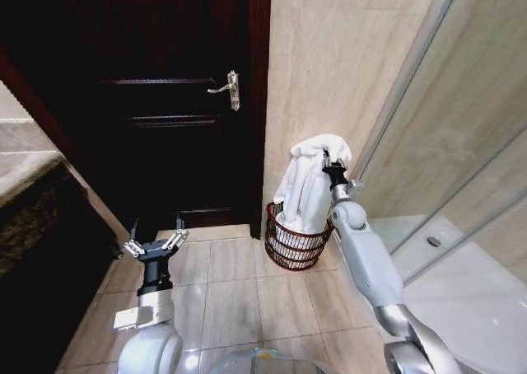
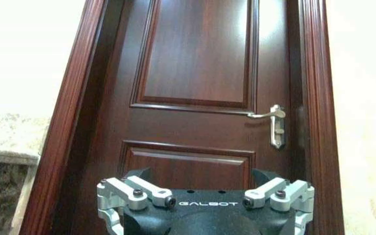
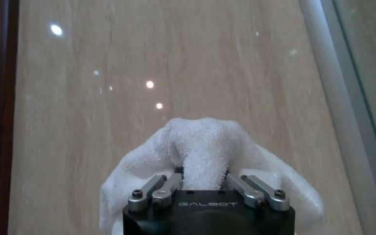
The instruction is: Discard the used towel into the hamper.
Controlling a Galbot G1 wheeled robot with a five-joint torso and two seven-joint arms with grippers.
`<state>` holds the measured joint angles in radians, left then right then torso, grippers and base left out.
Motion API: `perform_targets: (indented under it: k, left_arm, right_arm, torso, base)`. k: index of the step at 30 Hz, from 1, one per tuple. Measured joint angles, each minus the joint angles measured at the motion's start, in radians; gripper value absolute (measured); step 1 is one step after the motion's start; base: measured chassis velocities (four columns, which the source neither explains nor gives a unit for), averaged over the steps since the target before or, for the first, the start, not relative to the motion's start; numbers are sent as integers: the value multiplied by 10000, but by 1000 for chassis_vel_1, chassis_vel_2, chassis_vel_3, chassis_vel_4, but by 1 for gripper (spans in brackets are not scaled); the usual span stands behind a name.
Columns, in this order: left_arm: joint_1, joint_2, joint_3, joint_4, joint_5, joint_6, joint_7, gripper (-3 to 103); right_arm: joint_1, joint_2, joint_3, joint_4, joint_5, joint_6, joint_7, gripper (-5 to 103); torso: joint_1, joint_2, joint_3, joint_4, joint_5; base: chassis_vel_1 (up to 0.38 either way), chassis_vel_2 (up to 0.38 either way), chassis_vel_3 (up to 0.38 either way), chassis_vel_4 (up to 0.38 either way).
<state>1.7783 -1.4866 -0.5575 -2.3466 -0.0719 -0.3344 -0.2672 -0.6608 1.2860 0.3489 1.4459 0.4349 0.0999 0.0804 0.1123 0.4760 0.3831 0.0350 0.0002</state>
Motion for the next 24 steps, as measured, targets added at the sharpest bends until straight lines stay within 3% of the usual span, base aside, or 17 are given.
perform_targets:
  k: [7, 18, 24]
  left_arm:
    - [-7, 34, 122, 38, 116, 2, -29, 100]
    - [-13, 160, 251, 226, 213, 1, -44, 100]
    - [13, 232, 204, 174, 191, -13, -53, 100]
  right_arm:
    - [-45, -29, -145, 101, -76, -1035, 337, 21]
    - [-164, -194, -491, -135, 406, -1495, 521, 21]
    - [-157, -167, -715, -40, 876, -2611, 871, 21]
  torso:
    - [-113, -279, -166, 3, -1]
    - [-284, -722, -439, 5, -2]
    - [-383, -995, -613, 2, -2]
  base:
    - [0, 0, 0, 0]
    - [0, 0, 0, 0]
    - [0, 0, 0, 0]
